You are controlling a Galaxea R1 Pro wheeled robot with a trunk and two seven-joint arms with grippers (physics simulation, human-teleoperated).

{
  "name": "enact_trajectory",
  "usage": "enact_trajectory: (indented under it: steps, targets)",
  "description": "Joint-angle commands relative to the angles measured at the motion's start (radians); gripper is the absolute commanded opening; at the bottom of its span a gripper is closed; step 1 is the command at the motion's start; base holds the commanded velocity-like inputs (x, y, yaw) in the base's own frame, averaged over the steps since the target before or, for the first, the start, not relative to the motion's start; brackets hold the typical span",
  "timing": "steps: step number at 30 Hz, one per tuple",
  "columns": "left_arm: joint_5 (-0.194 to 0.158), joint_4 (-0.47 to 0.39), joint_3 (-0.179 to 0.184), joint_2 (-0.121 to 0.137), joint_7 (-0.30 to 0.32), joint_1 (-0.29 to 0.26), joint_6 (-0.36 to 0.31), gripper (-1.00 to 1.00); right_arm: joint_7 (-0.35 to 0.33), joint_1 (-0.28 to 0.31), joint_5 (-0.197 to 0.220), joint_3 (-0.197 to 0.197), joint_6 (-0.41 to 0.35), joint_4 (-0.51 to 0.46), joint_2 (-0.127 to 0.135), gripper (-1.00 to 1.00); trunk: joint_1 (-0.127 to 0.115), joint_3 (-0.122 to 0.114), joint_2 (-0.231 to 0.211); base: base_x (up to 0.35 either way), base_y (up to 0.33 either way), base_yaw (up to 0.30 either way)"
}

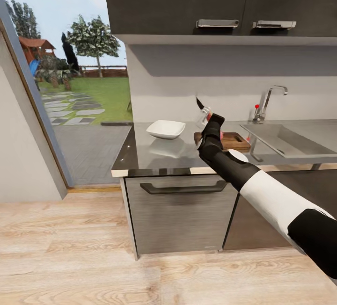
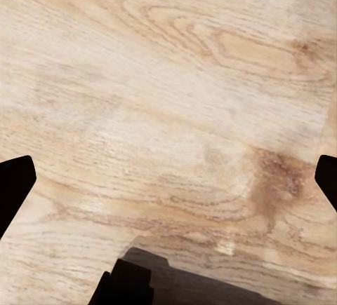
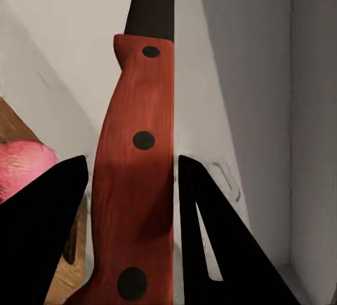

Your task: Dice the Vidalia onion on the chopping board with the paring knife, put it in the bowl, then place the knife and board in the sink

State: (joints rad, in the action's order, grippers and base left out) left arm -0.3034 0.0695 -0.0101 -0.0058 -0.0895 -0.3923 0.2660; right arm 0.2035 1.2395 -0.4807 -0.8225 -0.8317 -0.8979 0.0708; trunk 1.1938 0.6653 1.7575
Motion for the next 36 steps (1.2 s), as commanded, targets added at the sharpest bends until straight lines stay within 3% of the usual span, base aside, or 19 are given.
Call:
enact_trajectory:
  steps: [1, 4, 11, 19, 27, 36]
  targets:
    - [-0.002, 0.004, -0.001, 0.000, -0.001, -0.002, 0.007, 1.00, 0.000, 0.001, 0.006, -0.004, -0.007, -0.001, 0.005, -1.00, 0.000, 0.001, 0.001, 0.000, 0.000, 0.000]
    - [-0.002, 0.004, -0.001, 0.000, -0.001, -0.002, 0.006, 1.00, -0.003, 0.001, 0.004, -0.002, -0.013, -0.001, 0.018, -1.00, 0.000, 0.001, 0.001, 0.000, 0.000, 0.000]
    - [-0.002, 0.004, -0.001, 0.000, -0.001, -0.002, 0.007, 1.00, -0.001, 0.001, 0.000, -0.001, -0.068, -0.005, 0.077, -1.00, 0.000, 0.001, 0.001, 0.000, 0.000, 0.000]
    - [-0.002, 0.004, -0.001, 0.000, -0.001, -0.002, 0.007, 1.00, 0.000, 0.001, -0.001, -0.002, -0.118, -0.016, 0.110, -1.00, 0.000, 0.001, 0.001, 0.000, 0.000, 0.000]
    - [-0.002, 0.004, -0.001, -0.001, -0.001, -0.002, 0.007, 1.00, -0.001, 0.001, 0.000, -0.005, -0.121, -0.019, 0.109, -1.00, 0.000, 0.001, 0.001, -0.047, -0.088, 0.000]
    - [-0.002, 0.004, -0.001, 0.000, -0.001, -0.002, 0.006, 1.00, -0.002, 0.001, 0.004, -0.006, -0.122, -0.019, 0.057, -1.00, 0.000, 0.001, 0.001, -0.104, -0.179, 0.000]
